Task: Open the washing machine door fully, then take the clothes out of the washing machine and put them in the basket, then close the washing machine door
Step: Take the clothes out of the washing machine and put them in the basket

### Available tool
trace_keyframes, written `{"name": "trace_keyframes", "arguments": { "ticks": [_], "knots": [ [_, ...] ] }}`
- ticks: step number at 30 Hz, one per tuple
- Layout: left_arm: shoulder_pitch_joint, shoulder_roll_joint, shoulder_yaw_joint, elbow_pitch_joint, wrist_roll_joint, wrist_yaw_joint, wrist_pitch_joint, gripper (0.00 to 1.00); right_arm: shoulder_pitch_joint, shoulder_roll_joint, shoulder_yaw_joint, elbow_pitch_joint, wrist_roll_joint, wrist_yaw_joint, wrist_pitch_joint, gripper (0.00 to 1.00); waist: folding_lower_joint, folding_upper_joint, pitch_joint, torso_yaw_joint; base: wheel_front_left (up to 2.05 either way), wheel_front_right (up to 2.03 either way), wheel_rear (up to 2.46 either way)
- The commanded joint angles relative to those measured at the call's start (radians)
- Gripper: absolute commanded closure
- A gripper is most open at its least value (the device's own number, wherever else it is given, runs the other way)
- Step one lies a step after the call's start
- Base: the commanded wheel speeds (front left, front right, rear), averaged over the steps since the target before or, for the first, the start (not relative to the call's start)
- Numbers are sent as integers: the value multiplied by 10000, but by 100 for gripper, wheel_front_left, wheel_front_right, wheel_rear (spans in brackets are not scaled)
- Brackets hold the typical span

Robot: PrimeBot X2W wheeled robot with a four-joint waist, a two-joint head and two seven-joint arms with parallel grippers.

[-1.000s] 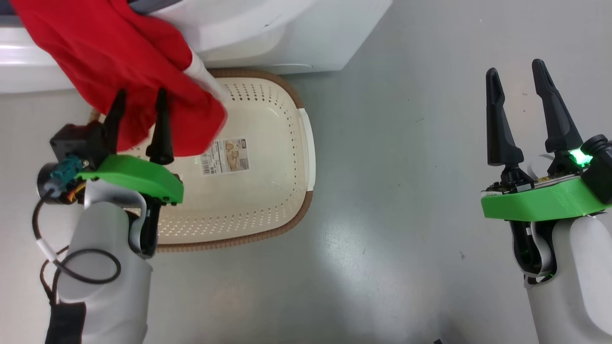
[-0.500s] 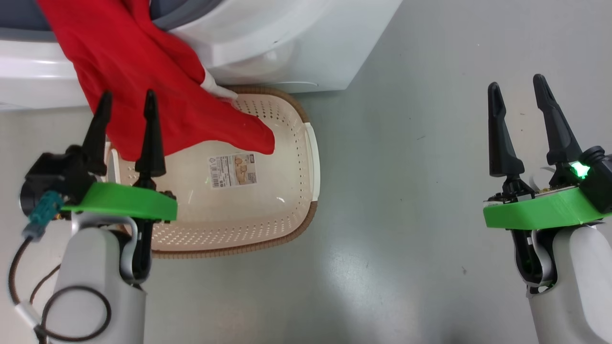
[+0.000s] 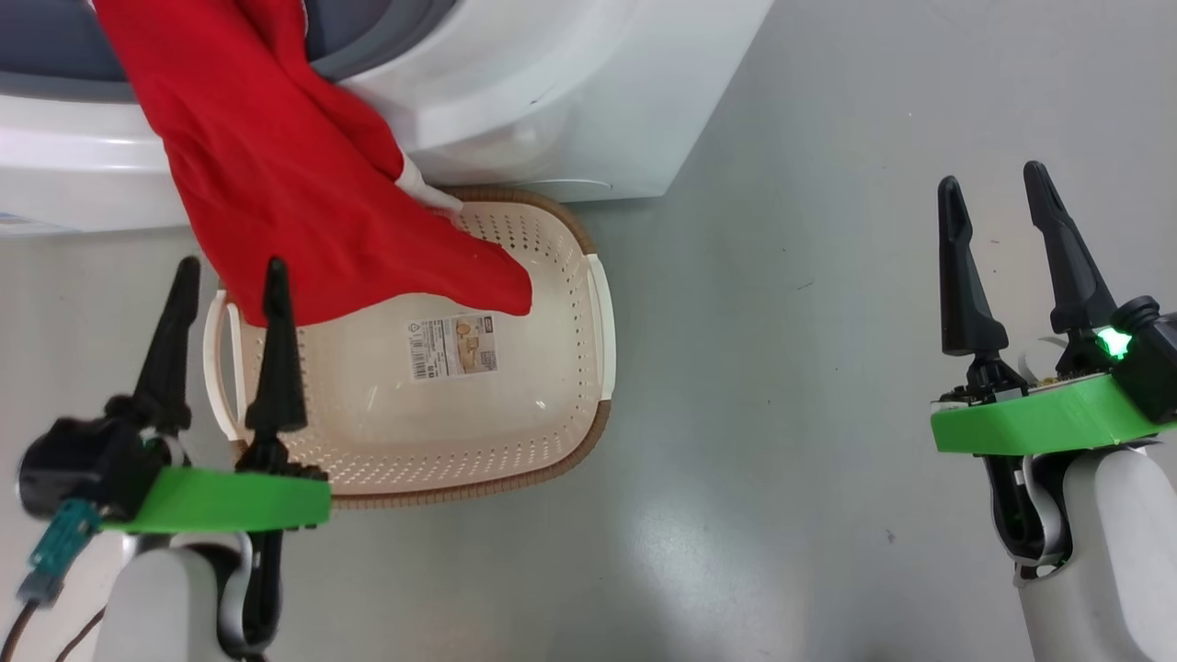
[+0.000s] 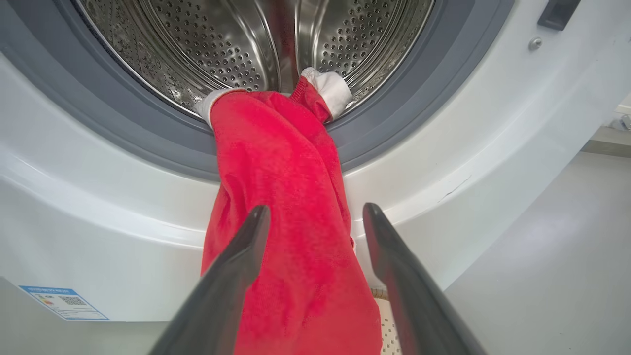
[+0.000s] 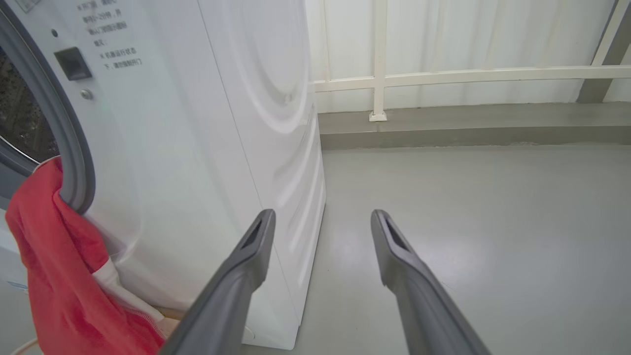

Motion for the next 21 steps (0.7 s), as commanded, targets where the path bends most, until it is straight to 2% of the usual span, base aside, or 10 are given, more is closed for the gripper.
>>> {"name": "trace_keyframes", "arguments": {
  "ticks": [1, 8, 21],
  "knots": [
    [430, 281, 389, -438, -38, -55, -49, 0, 291, 38, 183, -218, -17, 63, -63, 0, 0, 0, -6, 0, 0, 0, 0],
    [794, 281, 417, -801, -116, -51, -49, 0, 331, 38, 104, -234, 18, 63, -63, 0, 0, 0, 27, 49, 0, 0, 0],
    [256, 281, 515, -799, -199, -52, -49, 0, 297, 38, 82, -240, 73, 63, -63, 0, 0, 0, 56, 49, 0, 0, 0]
  ]
}}
